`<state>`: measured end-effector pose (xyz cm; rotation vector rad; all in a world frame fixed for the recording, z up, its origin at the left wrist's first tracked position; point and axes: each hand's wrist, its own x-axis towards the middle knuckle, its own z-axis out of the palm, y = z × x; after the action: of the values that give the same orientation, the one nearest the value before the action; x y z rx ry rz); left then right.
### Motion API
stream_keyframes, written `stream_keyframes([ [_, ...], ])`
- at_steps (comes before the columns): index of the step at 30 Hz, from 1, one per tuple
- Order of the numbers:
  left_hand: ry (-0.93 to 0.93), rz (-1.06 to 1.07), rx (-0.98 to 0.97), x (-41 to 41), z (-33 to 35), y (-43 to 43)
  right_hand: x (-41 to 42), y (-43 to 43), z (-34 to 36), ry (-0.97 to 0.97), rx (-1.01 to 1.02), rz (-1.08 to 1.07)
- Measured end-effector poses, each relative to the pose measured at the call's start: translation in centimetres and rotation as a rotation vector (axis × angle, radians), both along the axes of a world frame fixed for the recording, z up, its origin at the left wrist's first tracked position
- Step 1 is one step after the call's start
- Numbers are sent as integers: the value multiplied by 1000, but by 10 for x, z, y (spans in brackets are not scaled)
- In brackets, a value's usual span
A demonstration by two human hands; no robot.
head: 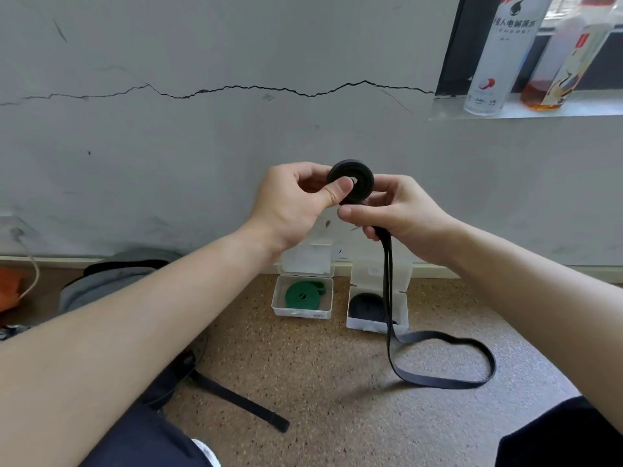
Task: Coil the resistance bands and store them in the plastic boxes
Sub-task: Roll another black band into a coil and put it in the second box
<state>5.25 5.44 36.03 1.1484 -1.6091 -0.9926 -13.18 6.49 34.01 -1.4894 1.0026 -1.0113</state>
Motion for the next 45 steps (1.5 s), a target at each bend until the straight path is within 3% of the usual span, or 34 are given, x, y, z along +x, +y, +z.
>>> stream_keyframes([
  [5,-307,-19,-128,7,10,-8,-12,-4,3,277,-81,-75],
  [9,-570,-42,-279,8,17,-9,-17,-6,3,311,-94,-89],
  [13,-700,-73,-316,2,25,-8,-13,-5,-2,288,-114,-71],
  [15,-583,-76,-240,2,24,-8,-10,-3,-4,202,-104,-42],
  [19,175,-73,185,-5,2,3,0,-2,-3,-91,-21,-59],
  [20,286,-61,239,-9,-2,6,4,-2,-2,-158,14,-66],
  [23,316,0,216,-12,0,5,11,-1,0,-227,60,-95],
  [31,-21,-22,-29,13,13,-9,0,2,4,91,-43,-68],
  [35,-388,-51,-188,20,15,-11,-8,-1,4,235,-71,-82],
  [45,-854,-183,-314,9,29,-6,-1,-2,-3,351,-73,-40],
])
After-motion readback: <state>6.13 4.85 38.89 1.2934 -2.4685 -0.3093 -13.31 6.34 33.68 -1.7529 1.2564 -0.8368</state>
